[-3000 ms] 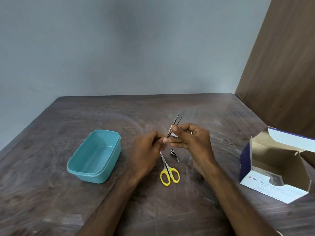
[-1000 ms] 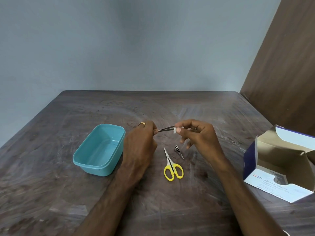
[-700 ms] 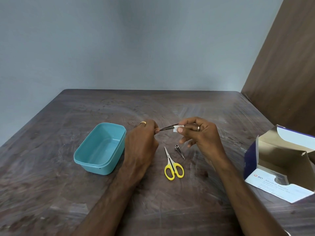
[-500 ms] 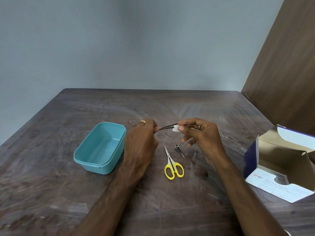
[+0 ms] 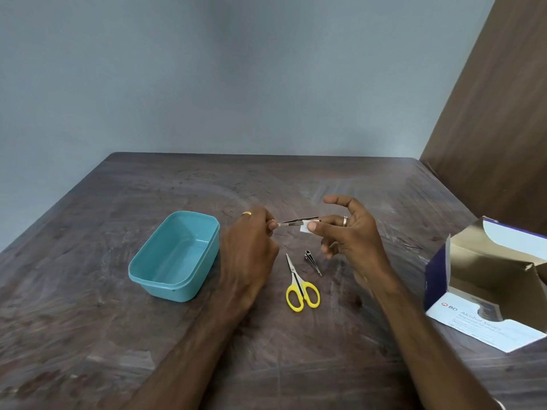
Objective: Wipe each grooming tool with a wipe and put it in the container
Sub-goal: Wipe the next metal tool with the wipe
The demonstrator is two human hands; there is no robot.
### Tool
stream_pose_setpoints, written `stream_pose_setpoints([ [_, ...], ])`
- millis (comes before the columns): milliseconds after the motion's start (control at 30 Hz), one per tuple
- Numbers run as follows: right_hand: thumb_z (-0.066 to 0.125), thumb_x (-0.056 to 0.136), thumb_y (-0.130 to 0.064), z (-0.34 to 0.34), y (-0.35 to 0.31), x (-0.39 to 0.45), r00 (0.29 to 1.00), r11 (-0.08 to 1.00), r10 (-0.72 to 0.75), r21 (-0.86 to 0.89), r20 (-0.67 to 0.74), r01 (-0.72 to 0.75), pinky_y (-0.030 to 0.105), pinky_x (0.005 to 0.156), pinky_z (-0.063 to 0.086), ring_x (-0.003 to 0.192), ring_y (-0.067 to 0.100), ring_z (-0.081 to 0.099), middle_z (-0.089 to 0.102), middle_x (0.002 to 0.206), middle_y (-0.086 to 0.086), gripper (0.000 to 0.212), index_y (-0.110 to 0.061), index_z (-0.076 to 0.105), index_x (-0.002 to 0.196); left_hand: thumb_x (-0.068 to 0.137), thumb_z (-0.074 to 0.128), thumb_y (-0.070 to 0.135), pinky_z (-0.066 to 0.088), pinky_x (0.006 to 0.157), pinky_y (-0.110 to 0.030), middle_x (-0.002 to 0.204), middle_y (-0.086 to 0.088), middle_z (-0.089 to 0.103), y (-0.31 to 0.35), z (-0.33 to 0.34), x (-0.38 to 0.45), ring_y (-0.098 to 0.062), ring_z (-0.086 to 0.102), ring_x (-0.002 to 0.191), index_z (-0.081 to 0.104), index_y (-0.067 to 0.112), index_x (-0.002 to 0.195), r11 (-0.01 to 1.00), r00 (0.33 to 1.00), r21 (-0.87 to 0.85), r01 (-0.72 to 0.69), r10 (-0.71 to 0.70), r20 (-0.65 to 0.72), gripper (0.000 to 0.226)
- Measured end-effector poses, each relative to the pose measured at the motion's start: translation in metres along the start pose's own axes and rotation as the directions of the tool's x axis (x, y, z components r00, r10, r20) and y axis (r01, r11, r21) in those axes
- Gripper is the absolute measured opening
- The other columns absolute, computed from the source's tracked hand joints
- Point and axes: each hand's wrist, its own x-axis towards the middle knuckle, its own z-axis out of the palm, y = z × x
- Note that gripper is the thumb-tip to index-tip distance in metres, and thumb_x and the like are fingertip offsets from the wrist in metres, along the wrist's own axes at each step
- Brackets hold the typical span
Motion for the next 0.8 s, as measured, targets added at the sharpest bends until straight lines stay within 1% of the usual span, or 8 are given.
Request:
stream_pose_setpoints([
  [167, 0.086, 0.072, -0.005, 0.004, 0.002, -0.001, 0.999, 0.998, 0.045, 0.044, -0.02, -0.044, 0.025, 0.041, 0.044, 0.043, 0.019, 0.055, 0.073, 0.08, 0.01, 0.058, -0.02, 0.057, 0.12, 0.096, 0.055, 0.014, 0.028, 0.064, -0.026, 0.09, -0.004, 0.066, -0.002, 0.006, 0.0, -0.012, 0.046, 0.075, 0.063, 0.013, 0.098, 0.999, 0.999, -0.038, 0.017, -0.018, -0.034, 0.008],
  [300, 0.084, 0.074, -0.004, 0.007, 0.0, -0.003, 0.999, 0.998, 0.033, 0.057, -0.024, -0.031, 0.025, 0.04, 0.042, 0.042, 0.018, 0.054, 0.07, 0.077, 0.01, 0.056, -0.019, 0.056, 0.12, 0.094, 0.058, 0.01, 0.026, 0.063, -0.025, 0.086, -0.005, 0.07, -0.002, 0.009, -0.001, -0.011, 0.046, 0.072, 0.066, 0.011, 0.091, 0.995, 0.994, -0.101, 0.018, -0.029, -0.109, 0.009],
  [400, 0.084, 0.074, -0.004, 0.008, 0.0, -0.003, 0.999, 0.998, 0.026, 0.054, -0.025, -0.024, 0.025, 0.04, 0.041, 0.042, 0.018, 0.054, 0.071, 0.076, 0.009, 0.057, -0.019, 0.055, 0.121, 0.093, 0.059, 0.009, 0.026, 0.059, -0.024, 0.083, -0.004, 0.07, -0.002, 0.011, -0.002, -0.011, 0.049, 0.071, 0.066, 0.01, 0.087, 0.991, 0.991, -0.135, 0.008, -0.026, -0.132, 0.01],
  [467, 0.084, 0.074, -0.005, 0.008, 0.0, -0.003, 0.999, 0.998, 0.024, 0.053, -0.029, -0.023, 0.025, 0.04, 0.041, 0.042, 0.018, 0.054, 0.071, 0.075, 0.007, 0.057, -0.02, 0.055, 0.121, 0.092, 0.059, 0.007, 0.033, 0.06, -0.025, 0.082, -0.004, 0.07, -0.003, 0.013, -0.002, -0.014, 0.055, 0.071, 0.066, 0.011, 0.086, 0.988, 0.991, -0.156, 0.0, -0.021, -0.133, 0.01],
  [533, 0.085, 0.074, -0.005, 0.008, 0.001, -0.003, 0.999, 0.998, 0.026, 0.058, -0.032, -0.024, 0.024, 0.04, 0.04, 0.042, 0.018, 0.054, 0.071, 0.075, 0.007, 0.058, -0.021, 0.055, 0.121, 0.091, 0.059, 0.006, 0.044, 0.063, -0.031, 0.081, -0.005, 0.071, -0.003, 0.015, -0.002, -0.019, 0.061, 0.073, 0.065, 0.011, 0.085, 0.986, 0.991, -0.164, -0.009, -0.013, -0.133, 0.01],
  [600, 0.084, 0.074, -0.005, 0.01, 0.001, -0.003, 0.999, 0.998, 0.03, 0.062, -0.034, -0.028, 0.025, 0.041, 0.039, 0.041, 0.017, 0.053, 0.071, 0.075, 0.007, 0.058, -0.022, 0.054, 0.12, 0.091, 0.059, 0.006, 0.048, 0.064, -0.035, 0.081, -0.004, 0.071, -0.004, 0.016, -0.002, -0.02, 0.063, 0.073, 0.065, 0.011, 0.084, 0.984, 0.99, -0.175, -0.013, -0.012, -0.139, 0.01],
  [633, 0.084, 0.074, -0.004, 0.01, 0.001, -0.004, 0.999, 0.997, 0.033, 0.064, -0.034, -0.031, 0.025, 0.041, 0.039, 0.04, 0.017, 0.053, 0.072, 0.076, 0.007, 0.058, -0.022, 0.054, 0.12, 0.09, 0.059, 0.005, 0.047, 0.064, -0.034, 0.081, -0.004, 0.071, -0.004, 0.017, -0.002, -0.019, 0.063, 0.073, 0.065, 0.011, 0.084, 0.983, 0.989, -0.182, -0.016, -0.011, -0.149, 0.011],
  [800, 0.084, 0.073, -0.004, 0.013, 0.001, -0.005, 0.998, 0.997, 0.042, 0.064, -0.051, -0.039, 0.025, 0.041, 0.038, 0.039, 0.016, 0.051, 0.073, 0.075, 0.004, 0.059, -0.023, 0.054, 0.12, 0.09, 0.058, 0.007, 0.033, 0.061, -0.027, 0.078, -0.002, 0.071, -0.005, 0.019, -0.002, -0.015, 0.058, 0.07, 0.064, 0.014, 0.081, 0.979, 0.987, -0.203, -0.002, -0.03, -0.158, 0.013],
])
